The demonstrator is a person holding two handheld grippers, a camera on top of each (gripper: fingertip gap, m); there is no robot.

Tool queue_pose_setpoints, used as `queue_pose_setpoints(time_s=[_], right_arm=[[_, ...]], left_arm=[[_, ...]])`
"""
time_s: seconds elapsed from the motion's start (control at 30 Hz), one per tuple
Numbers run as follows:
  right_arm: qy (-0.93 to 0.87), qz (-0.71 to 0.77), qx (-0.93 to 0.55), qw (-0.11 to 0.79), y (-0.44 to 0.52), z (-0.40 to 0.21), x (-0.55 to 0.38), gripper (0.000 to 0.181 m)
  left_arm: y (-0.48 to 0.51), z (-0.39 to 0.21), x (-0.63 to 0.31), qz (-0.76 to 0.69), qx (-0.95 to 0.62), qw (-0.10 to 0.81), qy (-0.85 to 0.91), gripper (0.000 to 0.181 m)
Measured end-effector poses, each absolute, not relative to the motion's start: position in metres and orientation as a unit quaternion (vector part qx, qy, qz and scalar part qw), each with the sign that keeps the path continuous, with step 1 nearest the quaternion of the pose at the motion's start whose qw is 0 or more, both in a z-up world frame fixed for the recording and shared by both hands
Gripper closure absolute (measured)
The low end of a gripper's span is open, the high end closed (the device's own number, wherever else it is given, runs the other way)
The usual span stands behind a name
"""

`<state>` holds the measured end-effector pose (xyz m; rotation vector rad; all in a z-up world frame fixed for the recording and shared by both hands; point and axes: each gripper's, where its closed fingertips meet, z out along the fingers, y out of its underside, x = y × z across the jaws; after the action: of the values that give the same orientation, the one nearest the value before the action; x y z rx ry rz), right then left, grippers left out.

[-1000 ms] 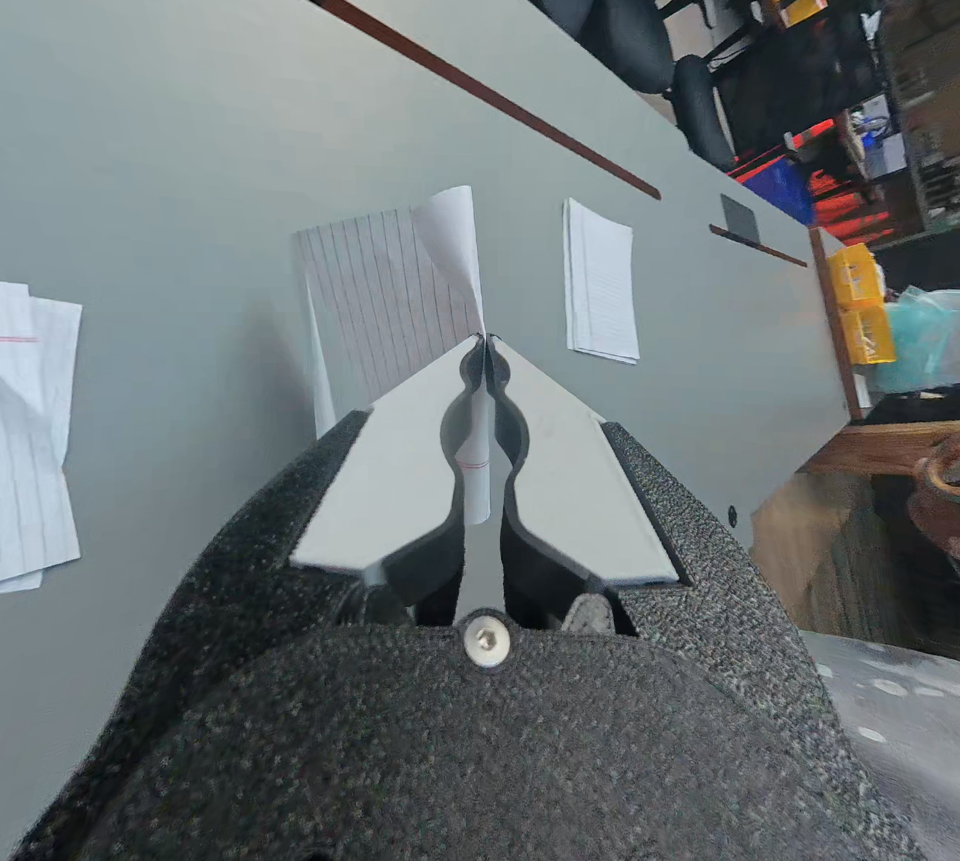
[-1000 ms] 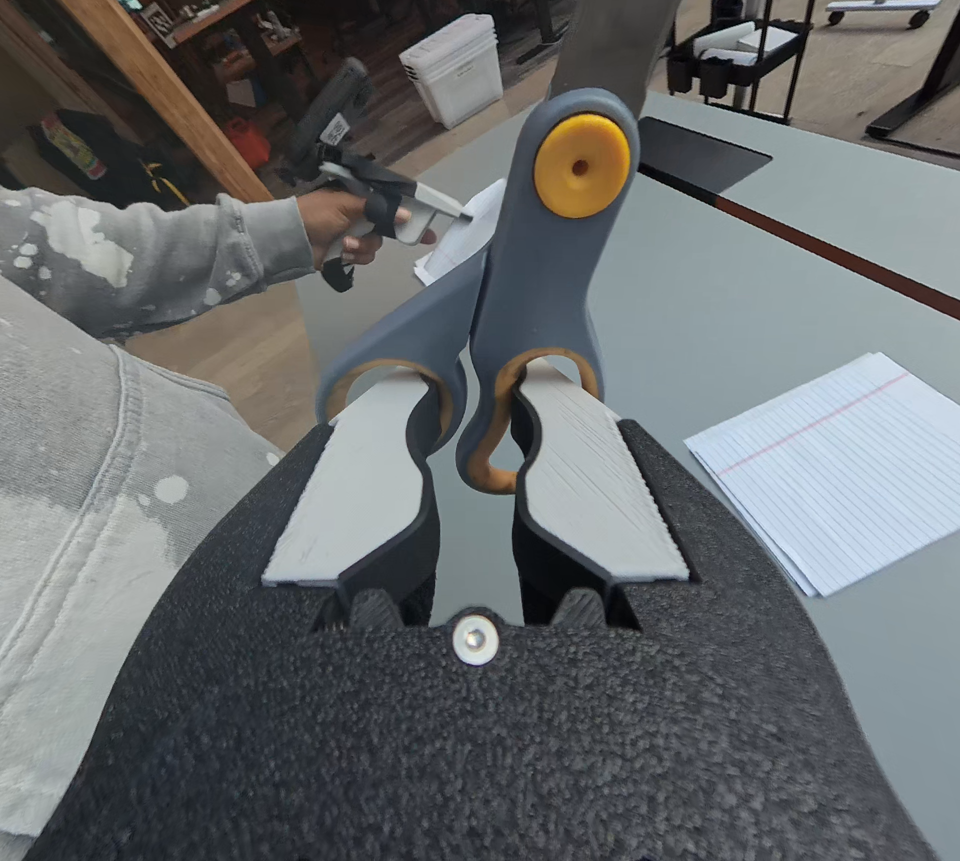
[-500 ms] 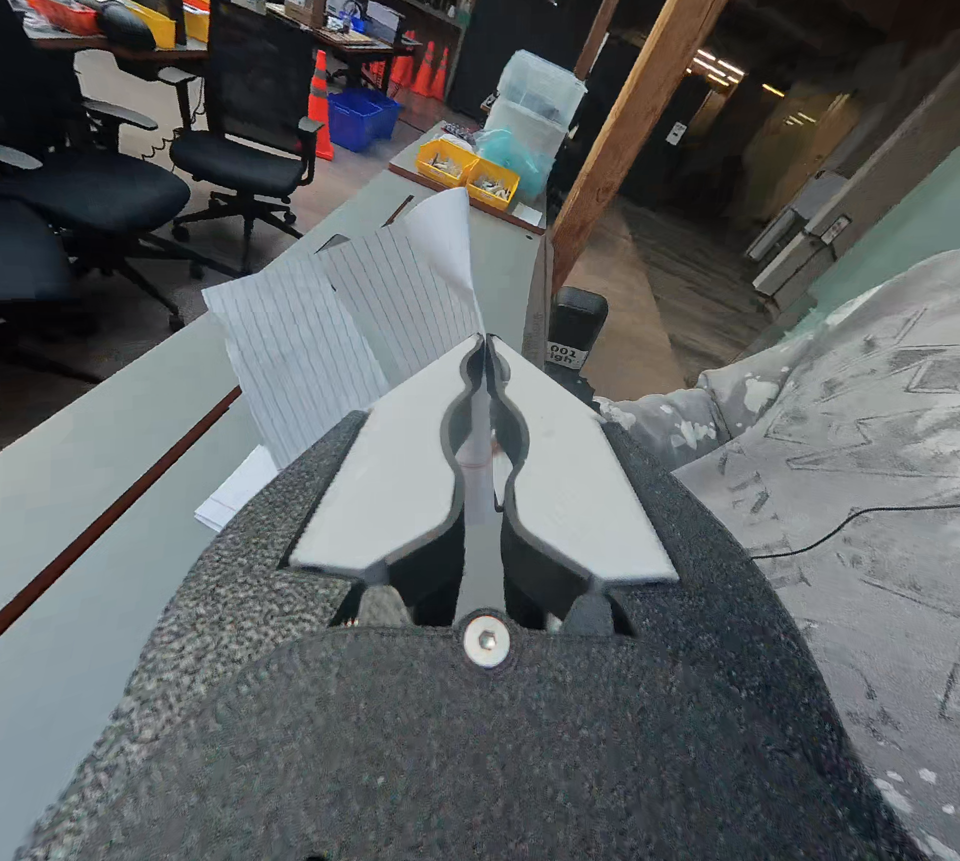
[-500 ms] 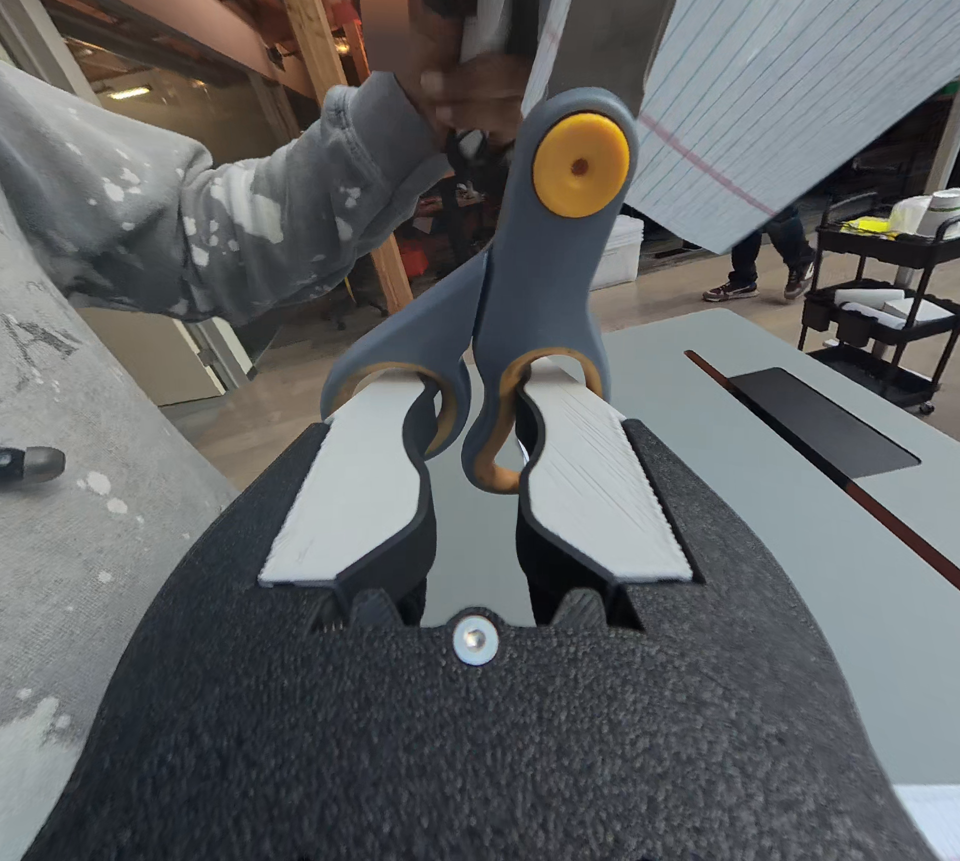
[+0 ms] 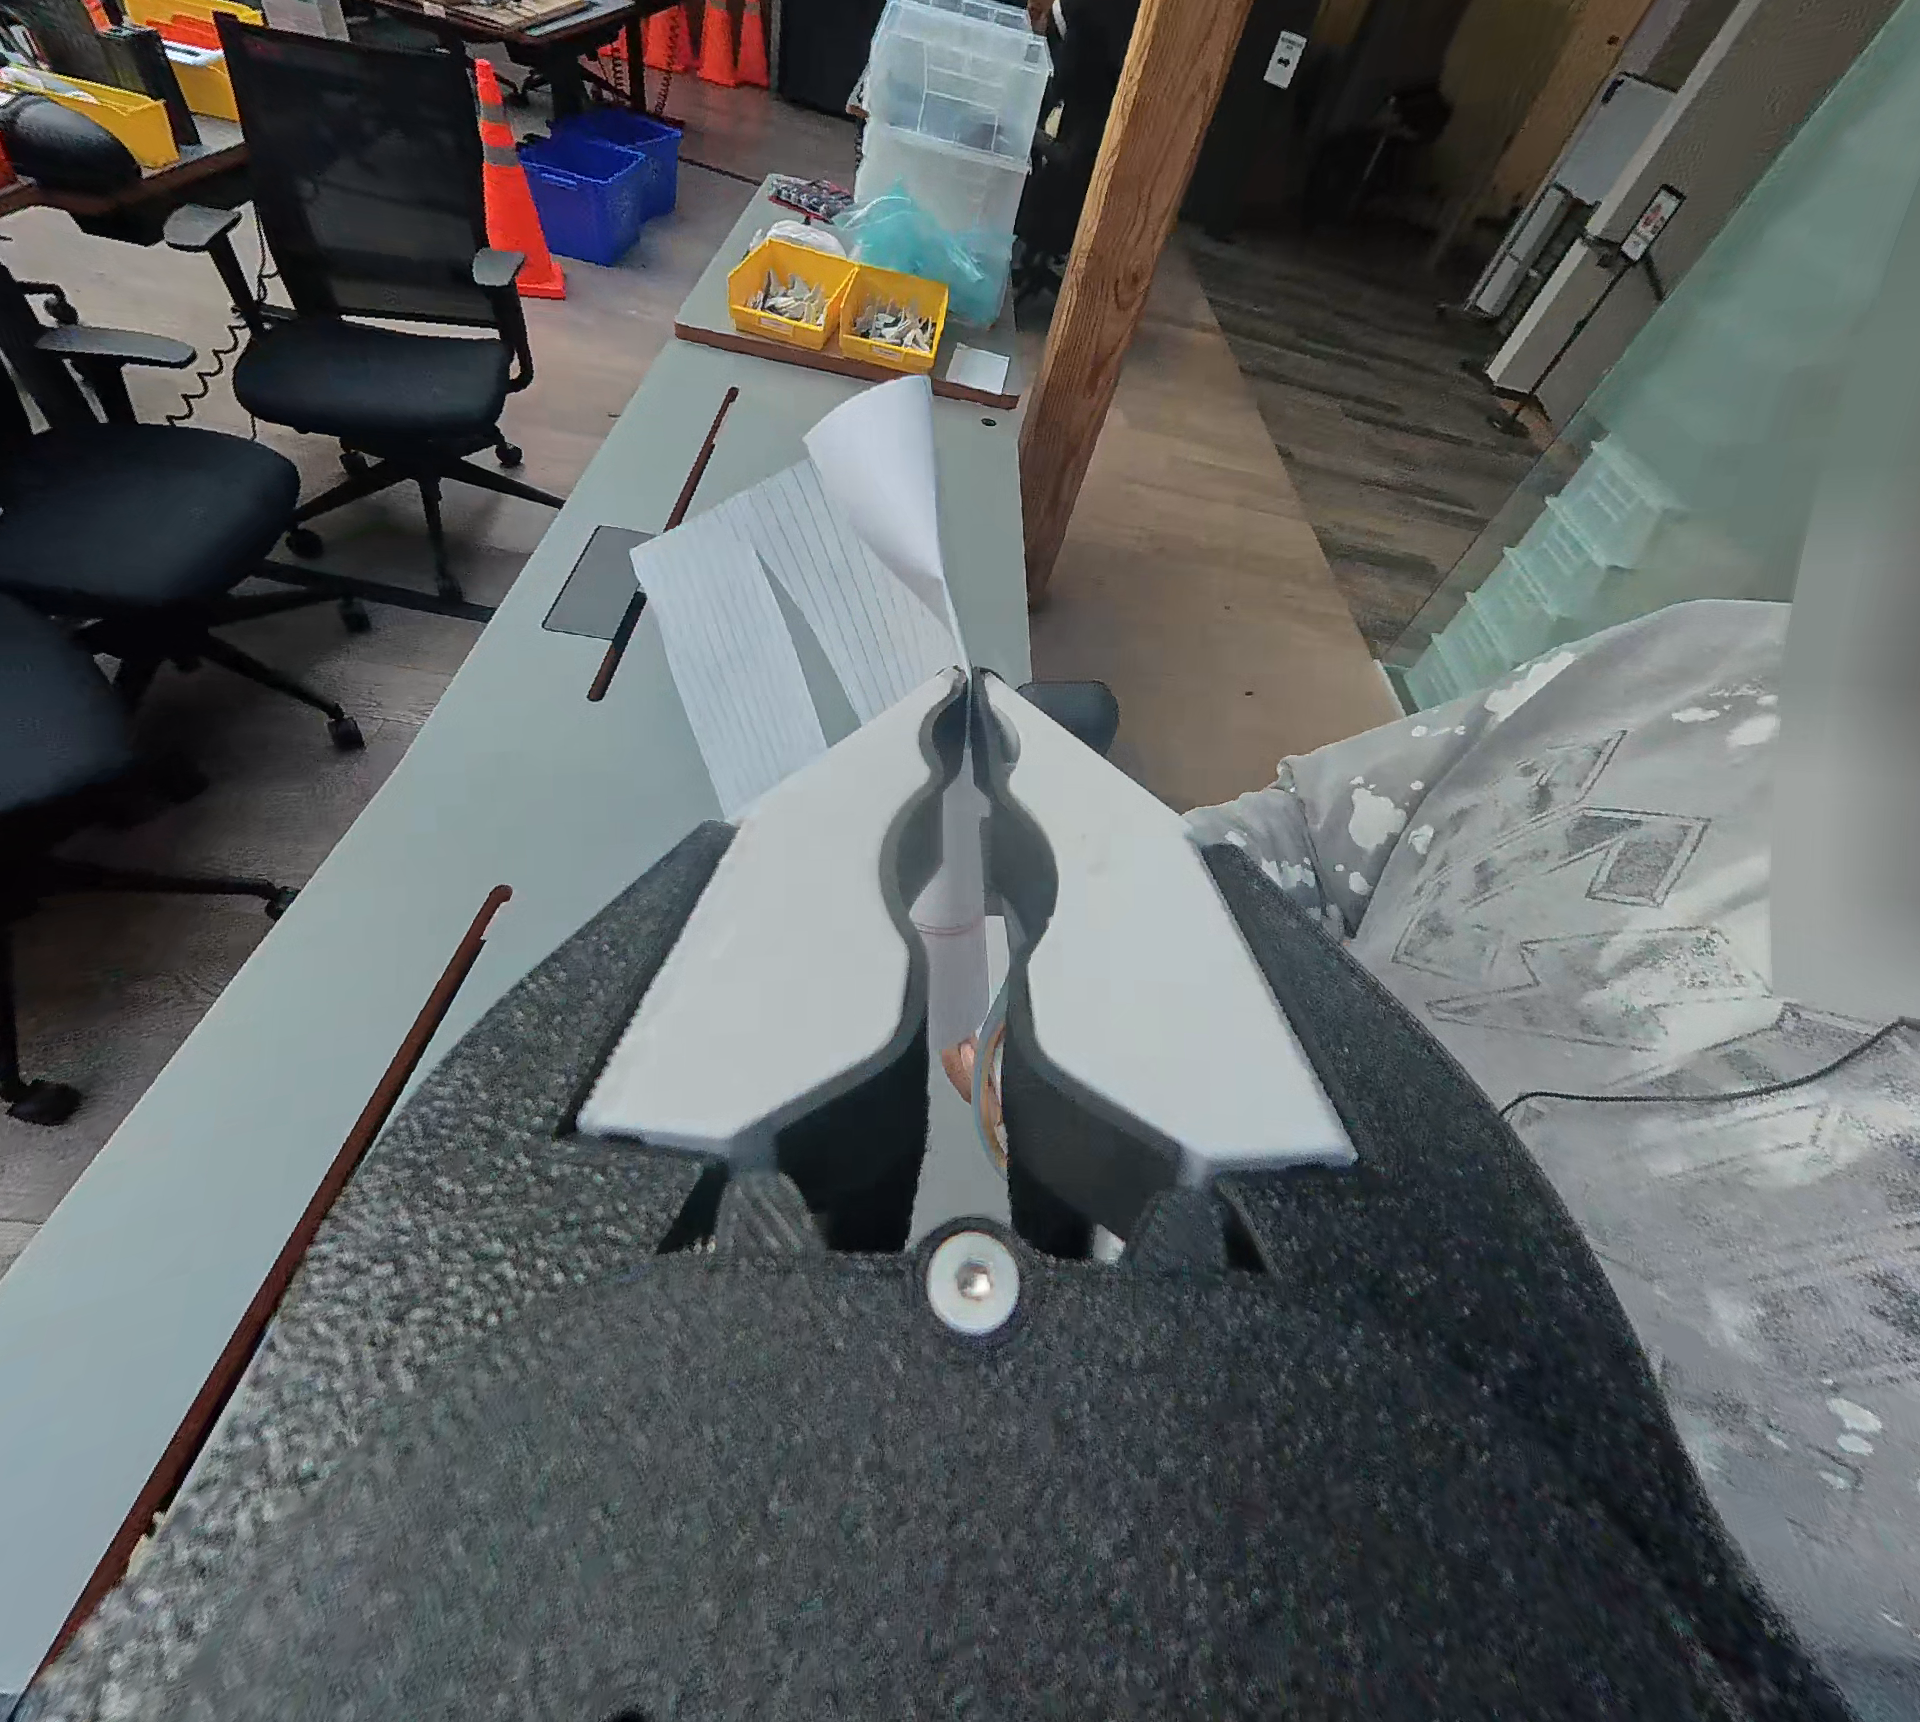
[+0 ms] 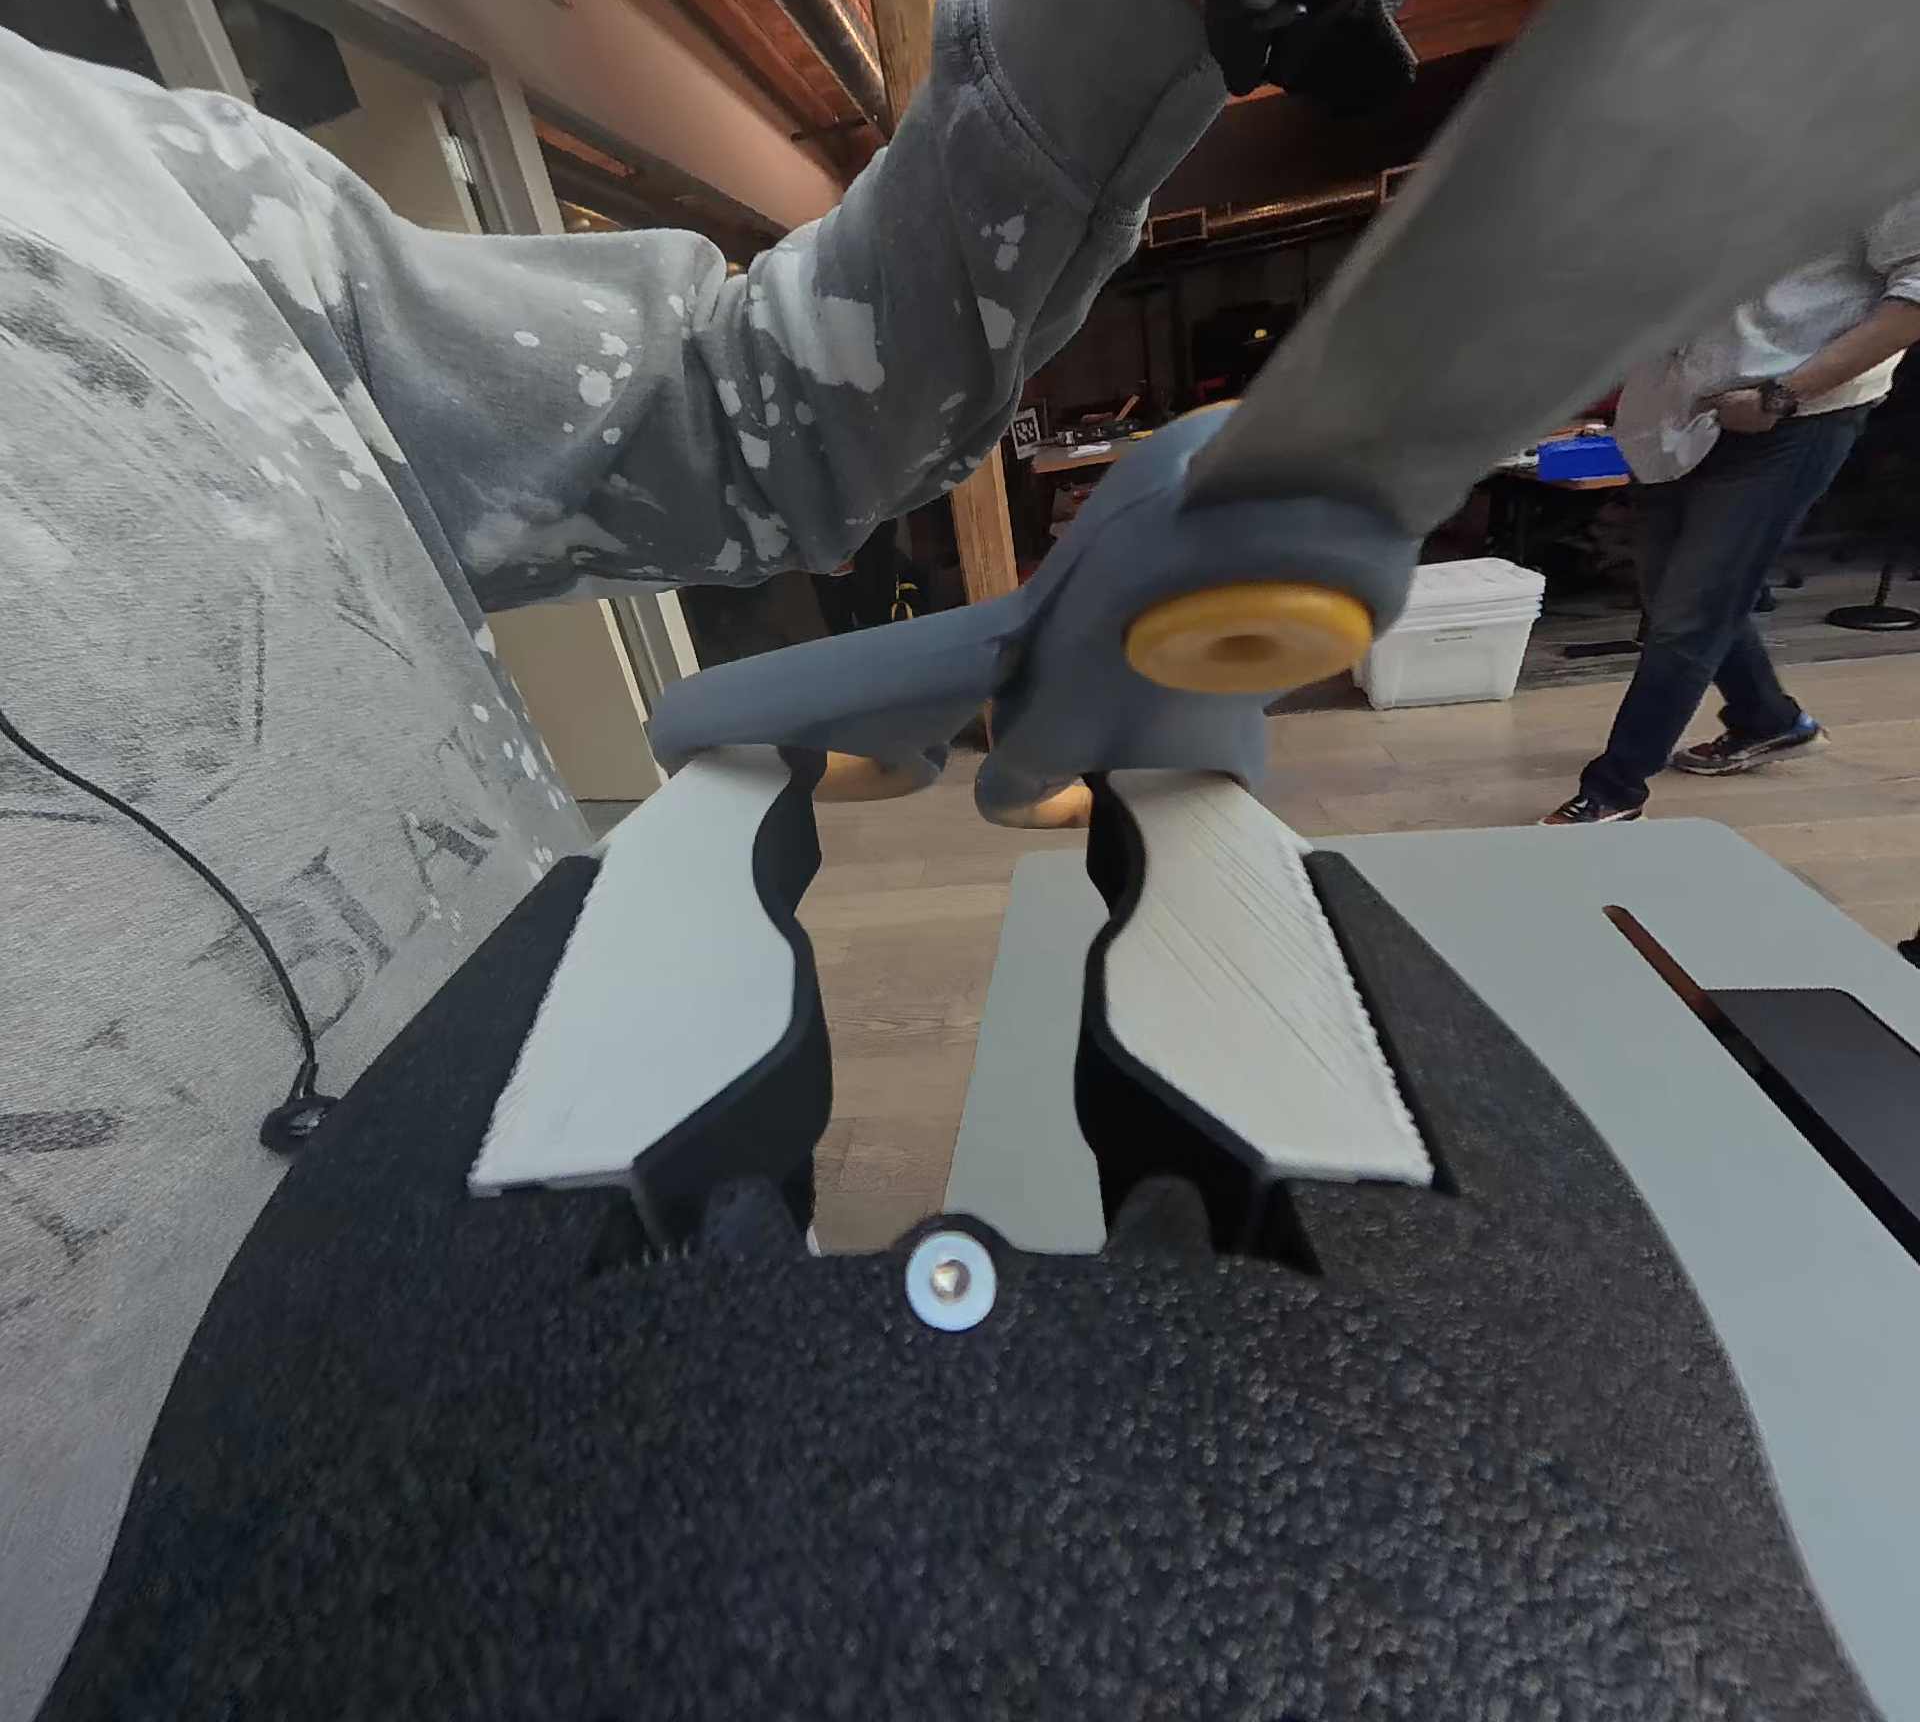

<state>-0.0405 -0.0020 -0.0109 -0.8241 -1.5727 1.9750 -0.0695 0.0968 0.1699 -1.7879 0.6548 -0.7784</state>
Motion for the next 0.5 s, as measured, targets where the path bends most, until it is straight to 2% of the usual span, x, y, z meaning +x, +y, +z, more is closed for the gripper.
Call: queue_pose_setpoints(time_s=[0.17,0.3,0.5], right_arm=[[-0.62,0.684,-0.301,0.239,0.004,-0.008,-0.037,0.127],[-0.675,0.638,-0.301,0.217,0.001,-0.009,-0.036,0.11],[-0.727,0.594,-0.292,0.181,-0.003,-0.012,-0.031,0.11]], left_arm=[[0.091,0.181,-0.049,-0.361,-0.718,0.524,0.284,0.181],[0.083,0.185,-0.039,-0.393,-0.697,0.521,0.297,0.181],[0.068,0.186,-0.032,-0.43,-0.665,0.519,0.321,0.181]])
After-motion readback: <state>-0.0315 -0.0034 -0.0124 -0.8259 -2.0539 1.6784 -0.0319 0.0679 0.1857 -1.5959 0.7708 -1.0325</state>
